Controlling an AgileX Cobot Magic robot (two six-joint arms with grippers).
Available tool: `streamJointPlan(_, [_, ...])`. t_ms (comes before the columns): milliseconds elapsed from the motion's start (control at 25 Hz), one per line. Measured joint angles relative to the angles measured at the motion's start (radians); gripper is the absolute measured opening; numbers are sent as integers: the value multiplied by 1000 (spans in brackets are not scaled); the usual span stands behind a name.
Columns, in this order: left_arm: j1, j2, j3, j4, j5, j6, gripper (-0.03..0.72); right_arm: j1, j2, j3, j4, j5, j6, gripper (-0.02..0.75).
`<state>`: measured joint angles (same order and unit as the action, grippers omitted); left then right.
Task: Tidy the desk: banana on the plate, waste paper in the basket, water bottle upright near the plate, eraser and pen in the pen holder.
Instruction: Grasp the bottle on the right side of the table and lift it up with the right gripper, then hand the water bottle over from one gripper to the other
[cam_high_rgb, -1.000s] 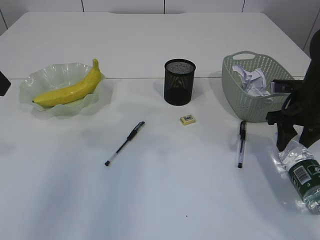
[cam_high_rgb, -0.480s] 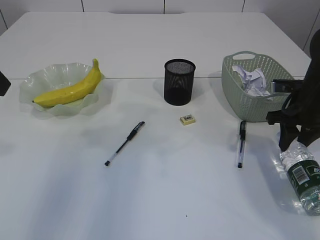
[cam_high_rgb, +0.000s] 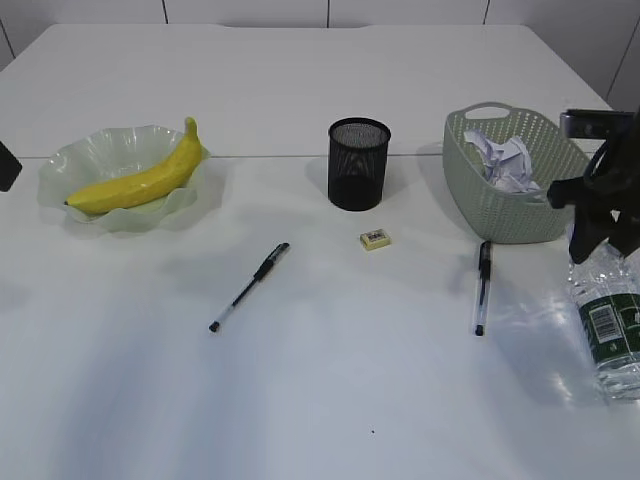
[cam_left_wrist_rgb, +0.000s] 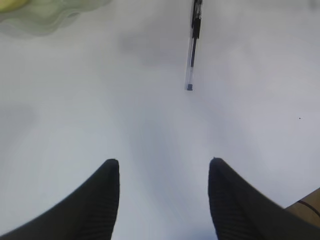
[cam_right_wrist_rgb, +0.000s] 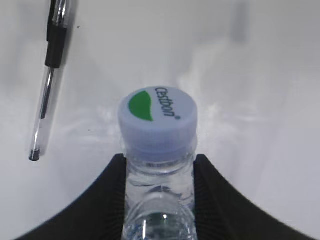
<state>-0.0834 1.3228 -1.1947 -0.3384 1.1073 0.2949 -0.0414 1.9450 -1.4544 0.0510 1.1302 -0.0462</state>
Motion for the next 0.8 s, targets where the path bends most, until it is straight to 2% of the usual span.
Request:
streamJointPlan(320, [0, 0, 0, 0, -1, 0, 414, 0, -49, 0, 11, 14, -14, 269])
streamJointPlan(560, [0, 0, 0, -8, -11, 0, 414, 0, -139, 0, 77, 23, -78, 269])
streamJointPlan(720, [0, 11, 0, -65, -31, 38, 414, 0, -207, 0, 164, 23, -151, 269])
streamJointPlan(800, [0, 28, 0, -129, -31, 86, 414, 0, -233, 0, 219, 23, -197, 269])
